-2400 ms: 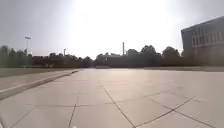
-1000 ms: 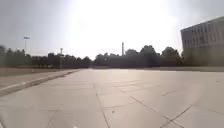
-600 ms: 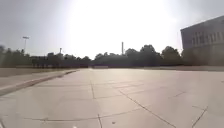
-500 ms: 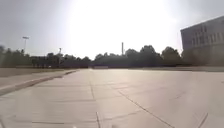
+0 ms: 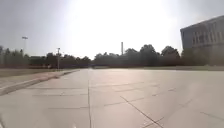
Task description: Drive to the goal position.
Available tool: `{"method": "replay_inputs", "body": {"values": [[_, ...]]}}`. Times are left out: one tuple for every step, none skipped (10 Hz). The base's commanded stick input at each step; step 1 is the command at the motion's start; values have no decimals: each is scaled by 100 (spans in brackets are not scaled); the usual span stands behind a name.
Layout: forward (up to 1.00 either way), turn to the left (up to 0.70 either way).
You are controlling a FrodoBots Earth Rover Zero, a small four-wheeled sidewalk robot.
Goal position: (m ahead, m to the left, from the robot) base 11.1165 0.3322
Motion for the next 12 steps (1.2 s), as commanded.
{"method": "replay_inputs", "body": {"values": [[70,0],[70,0],[70,0],[70,0],[70,0],[70,0],[70,0],[70,0],[70,0],[70,0],[70,0],[70,0]]}}
